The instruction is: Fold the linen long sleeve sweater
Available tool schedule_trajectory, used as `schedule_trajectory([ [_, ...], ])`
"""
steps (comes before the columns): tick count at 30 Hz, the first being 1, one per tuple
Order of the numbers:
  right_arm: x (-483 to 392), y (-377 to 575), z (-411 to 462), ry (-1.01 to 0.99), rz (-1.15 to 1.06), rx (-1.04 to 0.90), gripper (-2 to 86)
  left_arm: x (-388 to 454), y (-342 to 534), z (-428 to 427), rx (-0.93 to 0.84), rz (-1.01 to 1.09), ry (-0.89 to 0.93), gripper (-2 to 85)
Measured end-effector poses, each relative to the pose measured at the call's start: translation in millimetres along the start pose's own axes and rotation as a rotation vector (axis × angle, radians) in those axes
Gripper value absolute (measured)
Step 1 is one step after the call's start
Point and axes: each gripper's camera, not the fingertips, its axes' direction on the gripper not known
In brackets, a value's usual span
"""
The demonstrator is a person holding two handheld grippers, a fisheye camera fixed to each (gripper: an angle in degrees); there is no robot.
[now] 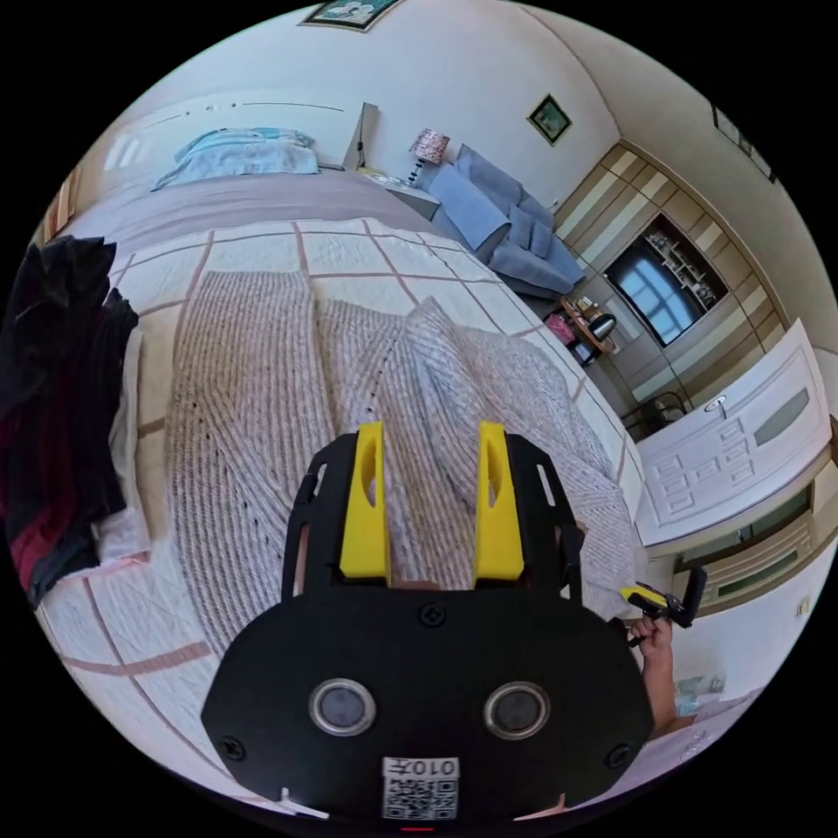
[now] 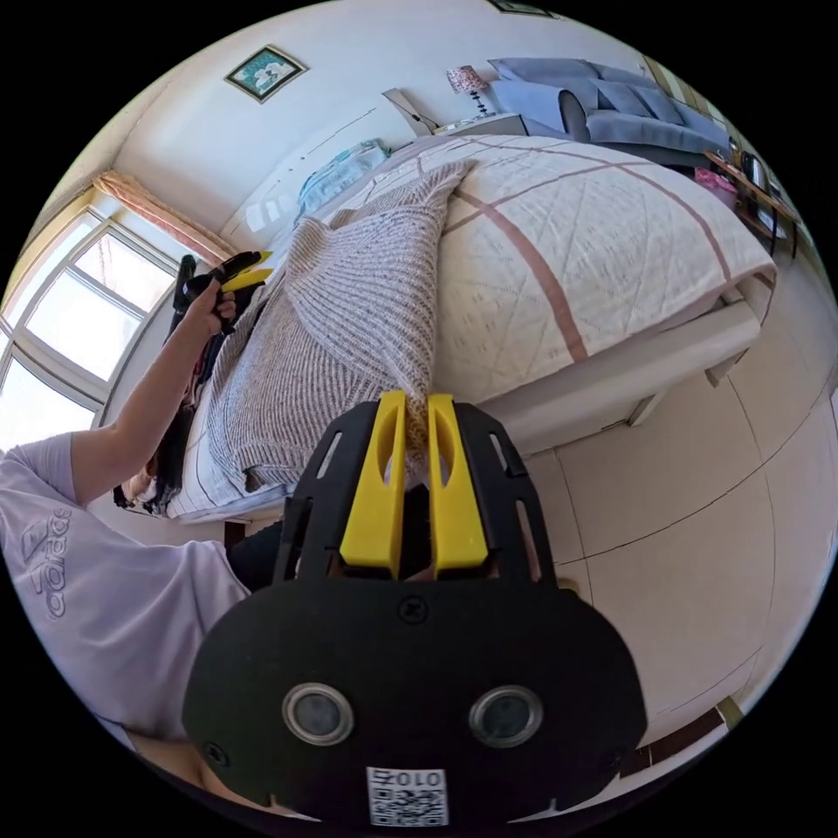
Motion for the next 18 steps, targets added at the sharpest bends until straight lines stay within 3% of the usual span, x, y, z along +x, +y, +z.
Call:
schedule_trajectory([
  [4, 2.5, 5.5, -2.1, 0.01, -0.017, 0.005, 5.6, 9.4, -41.5, 37.8, -0.04, 0.011, -0.117, 14.7],
  [8, 2.1, 8.1, 0.6, 0.046, -0.031, -0.014, 5.8, 34.0, -60.0, 72.1, -0.067, 0.057, -0.117, 14.4],
  [14, 11.2, 17.6, 1.3, 0.021, -0.011, -0.006, 5.8, 157.6, -48.9, 95.6, -0.021, 0.596, -0.303, 14.3],
  [18, 13.1, 23.2, 0.9, 0.017, -0.011, 0.001, 5.8, 139.1, -57.6, 73.8, 0.047, 0.501, -0.241, 15.2],
])
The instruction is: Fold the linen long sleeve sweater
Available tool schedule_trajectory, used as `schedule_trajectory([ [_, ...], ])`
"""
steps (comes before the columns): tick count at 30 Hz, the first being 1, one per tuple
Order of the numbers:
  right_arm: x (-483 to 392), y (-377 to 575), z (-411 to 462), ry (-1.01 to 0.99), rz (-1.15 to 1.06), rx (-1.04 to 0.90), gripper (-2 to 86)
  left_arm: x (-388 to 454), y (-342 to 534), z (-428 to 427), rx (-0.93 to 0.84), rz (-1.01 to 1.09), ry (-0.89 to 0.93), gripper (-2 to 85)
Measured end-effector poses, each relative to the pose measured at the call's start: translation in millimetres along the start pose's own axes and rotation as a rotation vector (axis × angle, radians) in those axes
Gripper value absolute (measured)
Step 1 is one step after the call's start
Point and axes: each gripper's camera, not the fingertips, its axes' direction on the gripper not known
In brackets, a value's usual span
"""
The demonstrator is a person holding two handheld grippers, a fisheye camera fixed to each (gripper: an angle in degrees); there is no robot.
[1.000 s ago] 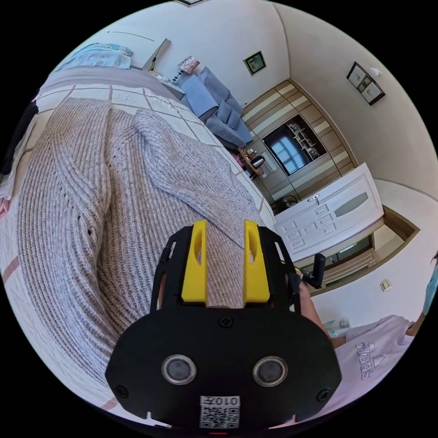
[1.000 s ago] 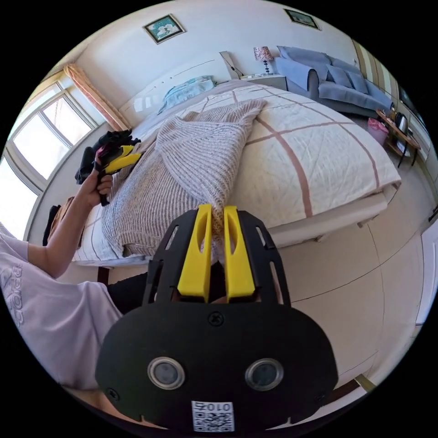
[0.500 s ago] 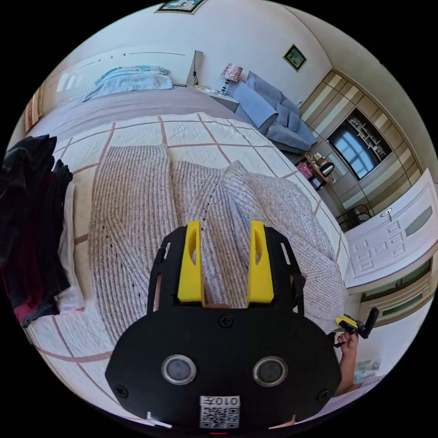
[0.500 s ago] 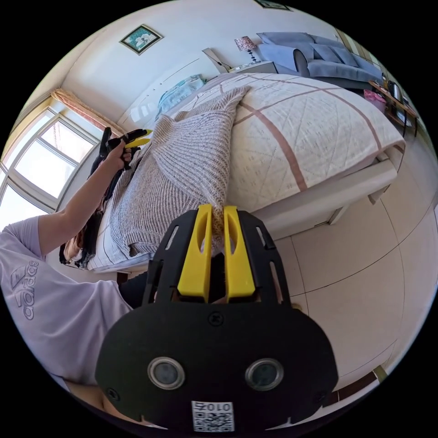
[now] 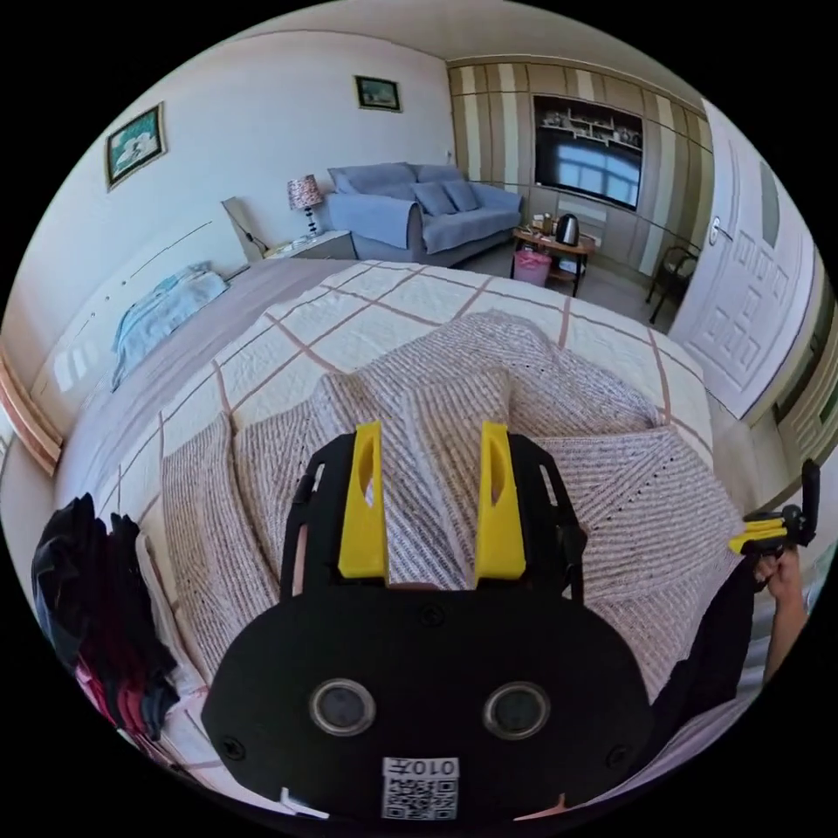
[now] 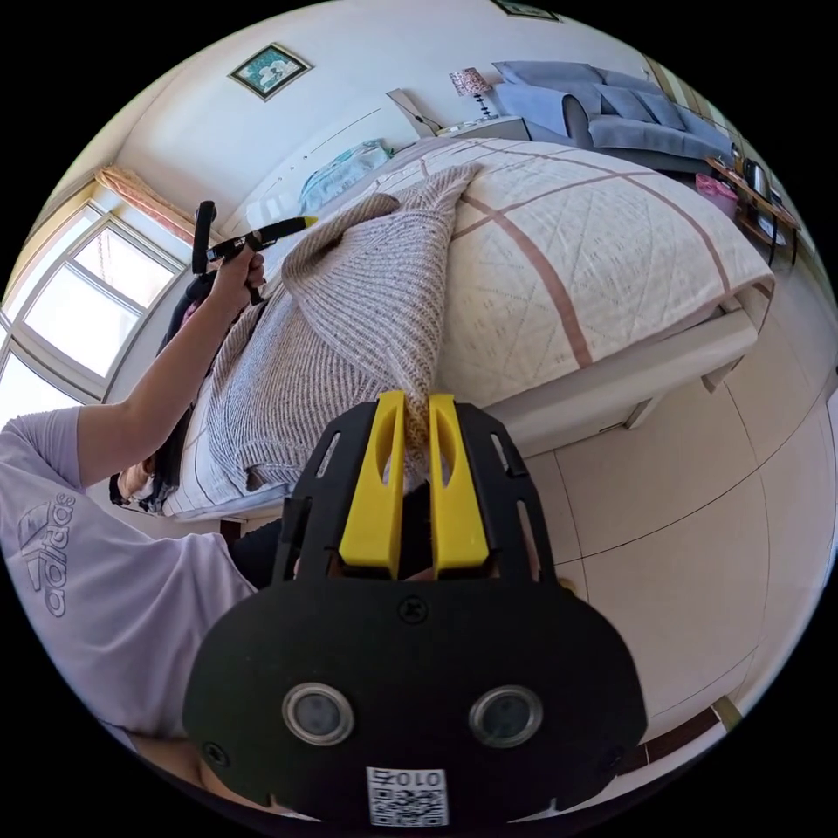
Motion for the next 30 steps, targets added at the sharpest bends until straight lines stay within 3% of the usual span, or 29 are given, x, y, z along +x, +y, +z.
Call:
schedule_trajectory([
  [2, -1.5, 3.1, 2.4, 0.01, -0.007, -0.004, 5.9, -24.1, 0.4, 4.4, -0.033, -0.084, 0.008, 15.4],
  [4, -4.5, 5.3, 3.8, 0.029, -0.023, -0.006, 5.9, -53.9, -1.4, 25.7, -0.118, -0.159, 0.152, 15.2],
  [11, -9.6, 14.7, 3.2, 0.074, -0.036, -0.014, 6.0, -81.6, -2.5, 71.9, -0.17, -0.246, 0.498, 10.7],
  [14, -10.5, 19.9, 1.2, 0.079, -0.035, -0.012, 6.0, -85.0, -10.6, 60.5, -0.132, -0.198, 0.459, 8.2],
  [17, -15.4, 25.1, -0.5, 0.065, -0.056, 0.001, 6.1, -109.1, -12.6, 11.6, 0.058, -0.135, 0.331, 6.9],
  [19, -21.2, 28.0, 0.8, 0.029, -0.082, 0.017, 6.1, -151.4, 8.4, -18.7, 0.204, -0.224, 0.321, 5.6],
  [21, -26.9, 30.2, 5.8, 0.036, -0.08, 0.013, 6.1, -182.7, 27.1, -9.5, 0.167, -0.318, 0.38, 4.5],
  [23, -29.0, 34.0, 17.4, 0.153, -0.041, -0.038, 6.0, -205.2, 46.7, 18.4, -0.003, -0.399, 0.375, 3.9],
  [25, -27.5, 38.4, 17.9, 0.136, -0.017, -0.029, 5.9, -221.3, 75.6, 50.3, -0.168, -0.446, 0.37, 3.5],
  [30, -16.0, 50.9, -1.0, 0.144, 0.051, 0.022, 5.5, -234.9, 93.2, 35.4, -0.051, -0.505, 0.39, 2.9],
])
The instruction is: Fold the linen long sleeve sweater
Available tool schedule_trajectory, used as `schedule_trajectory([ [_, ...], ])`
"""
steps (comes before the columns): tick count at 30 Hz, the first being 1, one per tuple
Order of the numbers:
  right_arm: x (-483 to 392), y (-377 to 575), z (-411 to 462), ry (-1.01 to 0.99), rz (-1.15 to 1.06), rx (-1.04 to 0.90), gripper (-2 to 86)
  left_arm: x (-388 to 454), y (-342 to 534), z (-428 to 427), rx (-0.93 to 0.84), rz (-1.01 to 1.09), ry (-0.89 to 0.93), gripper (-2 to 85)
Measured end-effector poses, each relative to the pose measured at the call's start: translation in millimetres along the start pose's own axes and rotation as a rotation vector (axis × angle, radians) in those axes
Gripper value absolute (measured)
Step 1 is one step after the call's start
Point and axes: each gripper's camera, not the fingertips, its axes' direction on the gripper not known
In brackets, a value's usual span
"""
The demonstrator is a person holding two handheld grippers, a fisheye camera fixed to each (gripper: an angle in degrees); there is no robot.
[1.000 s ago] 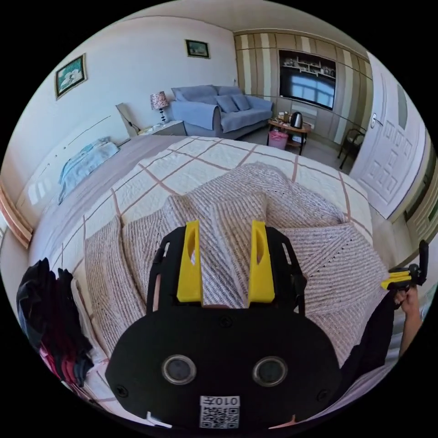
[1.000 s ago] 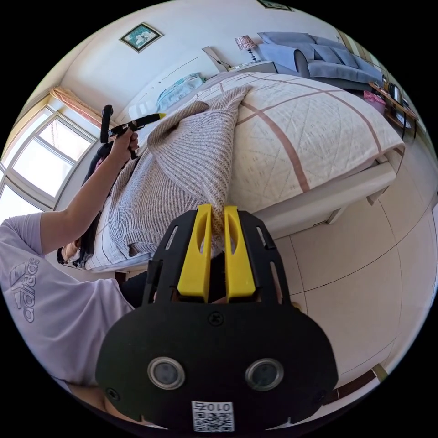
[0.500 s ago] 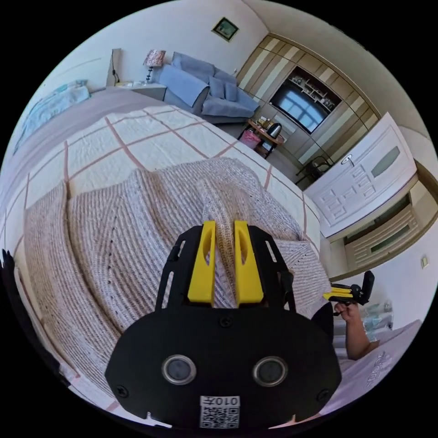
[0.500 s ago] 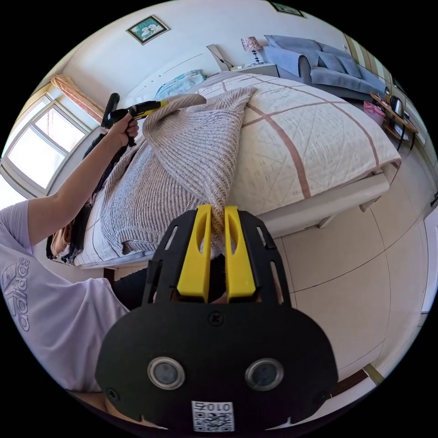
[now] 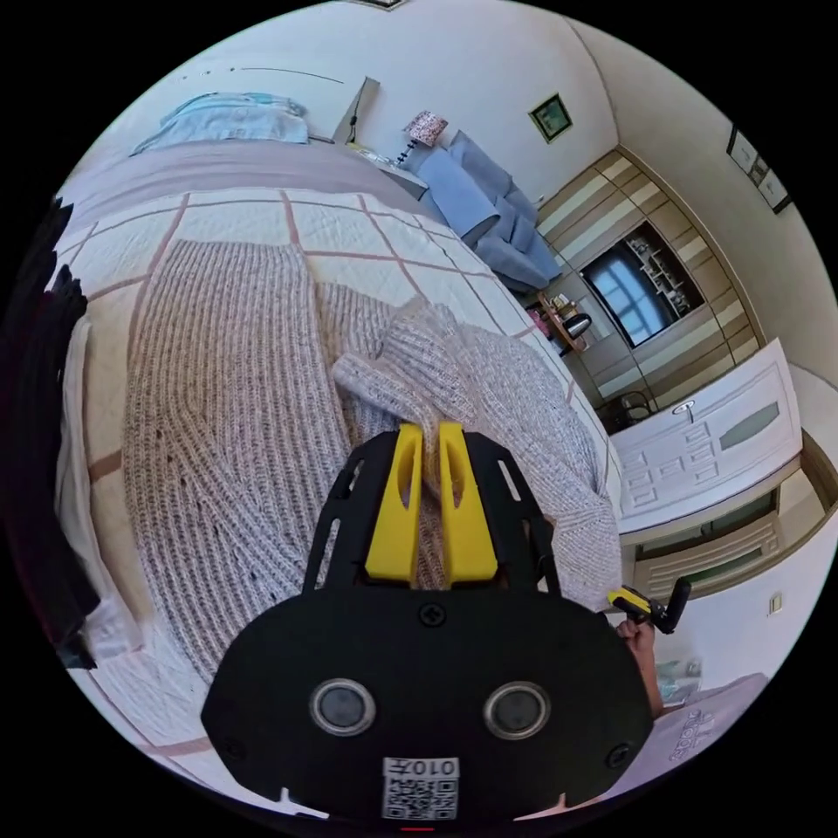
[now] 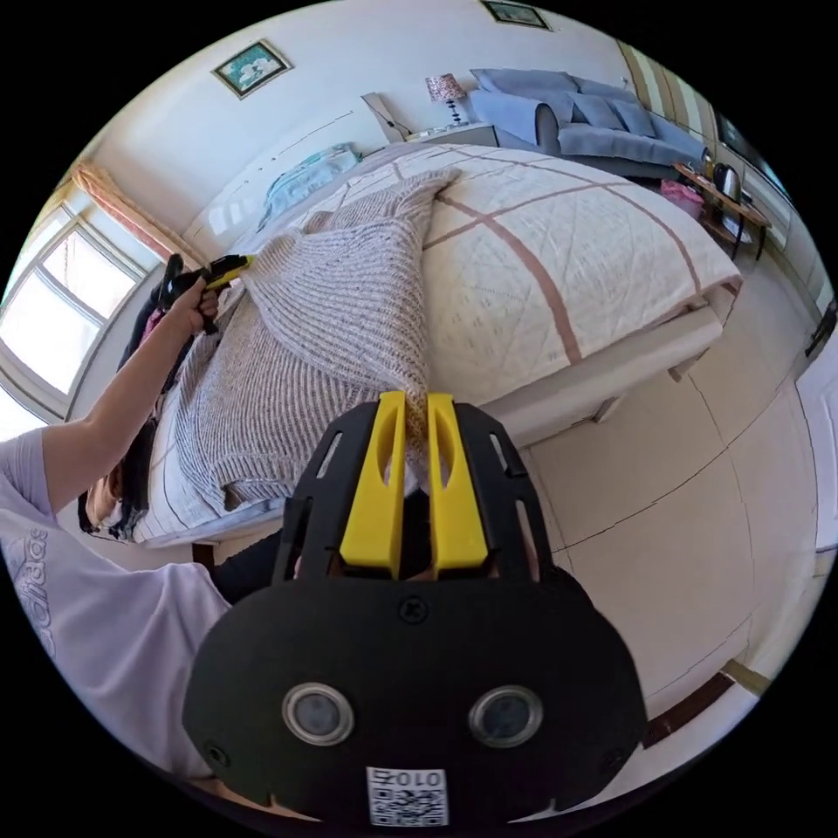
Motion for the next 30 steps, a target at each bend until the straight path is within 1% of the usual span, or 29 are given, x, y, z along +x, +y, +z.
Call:
schedule_trajectory([
  [2, 14.6, 11.0, -14.0, -0.086, 0.11, 0.096, 5.4, 11.8, -5.1, -10.4, 0.04, 0.057, 0.009, 2.7],
  [4, 26.7, 23.3, -19.0, -0.143, 0.207, 0.154, 5.4, 37.7, -12.4, -25.2, 0.09, 0.178, 0.018, 2.6],
  [5, 34.3, 32.1, -18.6, -0.197, 0.263, 0.184, 5.4, 43.0, -13.7, -26.4, 0.086, 0.199, 0.01, 2.7],
  [7, 37.2, 39.9, -12.7, -0.235, 0.294, 0.171, 5.5, 42.2, -15.6, -19.3, -0.004, 0.15, -0.038, 2.9],
  [10, 25.1, 46.2, -11.2, -0.175, 0.276, 0.151, 5.5, 14.2, 1.7, -9.0, -0.095, 0.004, -0.029, 3.7],
  [12, 19.9, 47.5, -13.1, -0.153, 0.266, 0.14, 5.5, 7.8, 14.5, 2.1, -0.197, 0.016, -0.084, 4.4],
  [13, 17.5, 47.3, -13.6, -0.147, 0.26, 0.125, 5.6, 5.6, 21.5, 6.2, -0.233, 0.03, -0.064, 5.0],
  [15, 12.9, 46.6, -13.7, -0.149, 0.231, 0.093, 5.7, 5.2, 26.4, -1.5, -0.226, 0.03, -0.025, 5.9],
  [17, 2.8, 50.7, -19.0, -0.131, 0.175, 0.101, 5.9, 17.0, 29.5, -16.3, -0.203, 0.074, -0.041, 6.8],
  [19, -5.4, 56.3, -24.3, -0.111, 0.143, 0.111, 5.9, 42.9, 38.8, -41.2, -0.187, 0.168, -0.122, 8.1],
  [20, -10.2, 61.2, -28.3, -0.095, 0.133, 0.117, 5.7, 48.5, 42.5, -49.0, -0.177, 0.183, -0.155, 8.4],
  [22, -15.8, 69.8, -34.7, -0.059, 0.13, 0.128, 5.1, 64.4, 58.8, -83.6, -0.091, 0.209, -0.312, 9.1],
  [23, -18.0, 75.9, -39.2, -0.033, 0.136, 0.131, 4.4, 67.6, 61.9, -91.3, -0.07, 0.213, -0.354, 9.3],
  [25, -21.0, 84.8, -47.4, 0.011, 0.145, 0.143, 3.5, 76.1, 64.2, -110.2, -0.038, 0.21, -0.537, 10.0],
  [26, -24.5, 88.9, -52.9, 0.033, 0.136, 0.145, 3.2, 77.6, 62.3, -110.8, -0.045, 0.213, -0.572, 10.2],
  [28, -32.5, 92.5, -61.3, 0.05, 0.101, 0.151, 3.1, 79.9, 47.6, -98.2, -0.117, 0.245, -0.683, 11.2],
  [30, -42.2, 95.2, -71.1, 0.062, 0.066, 0.175, 3.1, 72.0, 34.0, -84.4, -0.149, 0.218, -0.726, 12.5],
])
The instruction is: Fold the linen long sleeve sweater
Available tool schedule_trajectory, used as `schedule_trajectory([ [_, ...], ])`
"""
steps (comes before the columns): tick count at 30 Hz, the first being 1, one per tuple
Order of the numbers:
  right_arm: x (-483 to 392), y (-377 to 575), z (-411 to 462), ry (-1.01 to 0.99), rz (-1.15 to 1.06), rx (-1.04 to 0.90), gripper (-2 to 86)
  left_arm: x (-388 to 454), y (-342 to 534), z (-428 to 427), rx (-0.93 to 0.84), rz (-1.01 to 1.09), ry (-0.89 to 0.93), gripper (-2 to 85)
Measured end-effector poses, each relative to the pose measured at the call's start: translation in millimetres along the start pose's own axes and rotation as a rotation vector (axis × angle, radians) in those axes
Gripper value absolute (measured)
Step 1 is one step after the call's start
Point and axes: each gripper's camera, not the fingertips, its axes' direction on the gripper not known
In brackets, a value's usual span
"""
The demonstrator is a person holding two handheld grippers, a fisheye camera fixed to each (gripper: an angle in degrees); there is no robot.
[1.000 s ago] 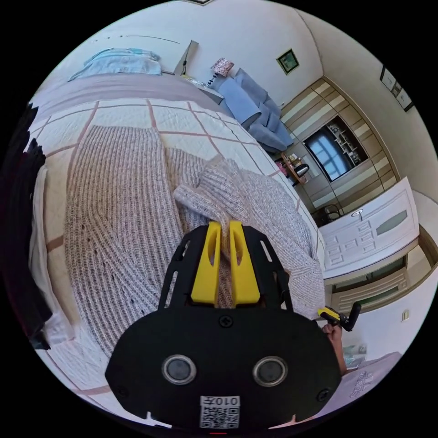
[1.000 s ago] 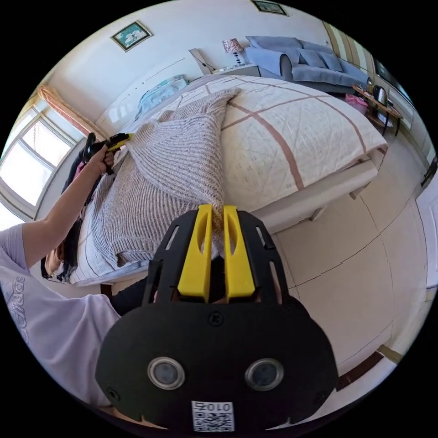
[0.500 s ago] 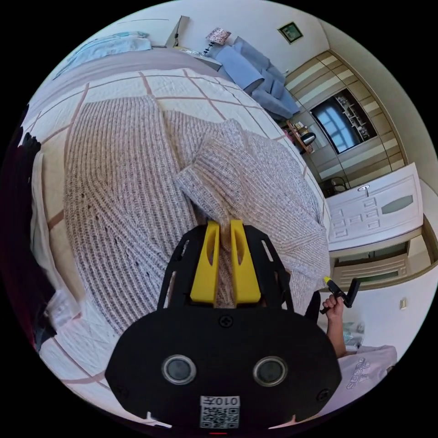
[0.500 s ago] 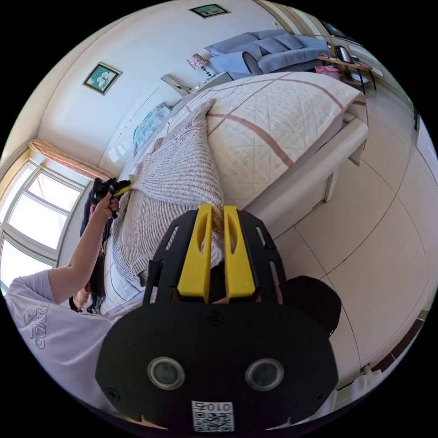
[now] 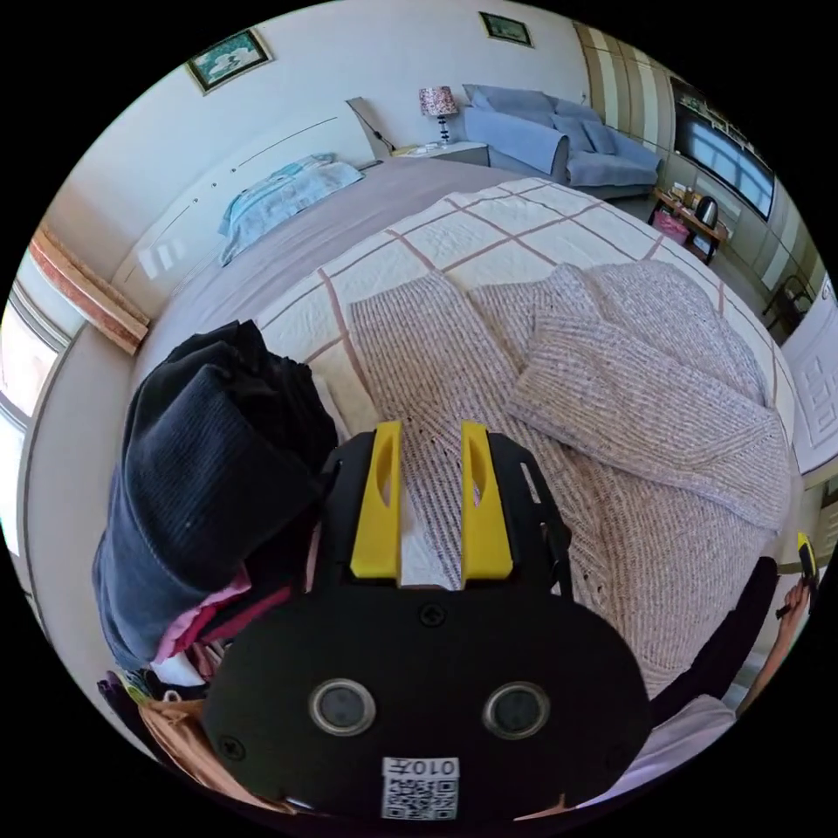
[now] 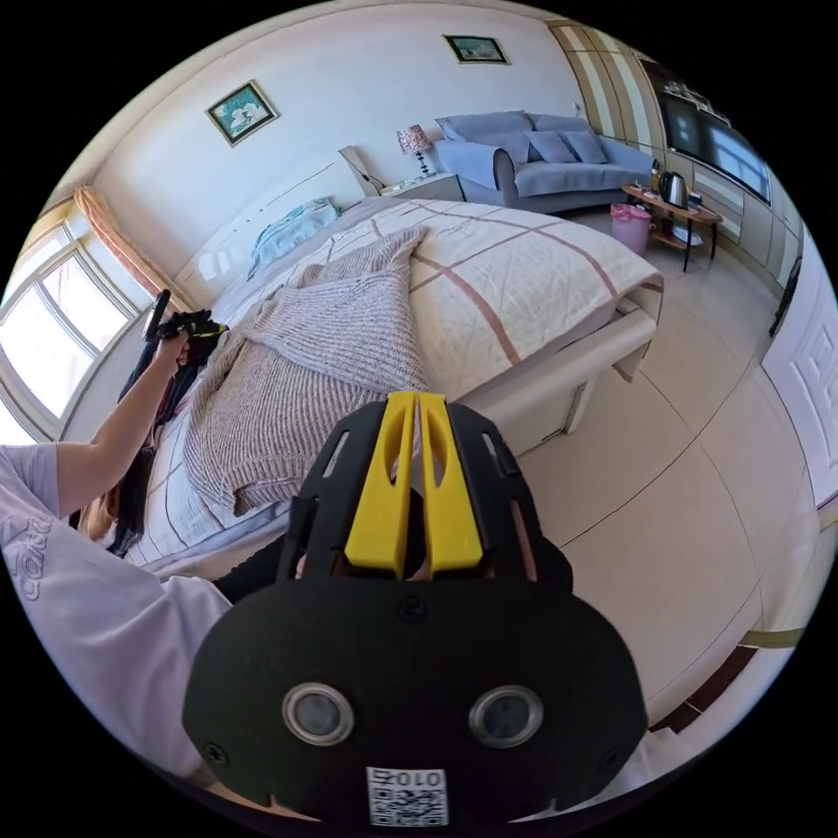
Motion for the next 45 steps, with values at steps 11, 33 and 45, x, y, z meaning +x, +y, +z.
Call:
schedule_trajectory([
  [11, -33.9, 10.8, -46.9, 0.107, -0.107, 0.109, 2.8, -21.6, -43.9, 62.8, -0.118, -0.274, -0.107, 15.0],
  [33, -77.7, -36.7, -47.2, 0.027, -0.183, 0.163, 2.9, 258.0, 0.5, -248.8, 0.515, 0.456, -0.311, 5.8],
  [45, -75.4, -111.5, -8.1, -0.024, -0.165, -0.014, 8.1, 312.2, 191.2, -203.5, 0.167, 0.742, 0.051, 16.2],
])
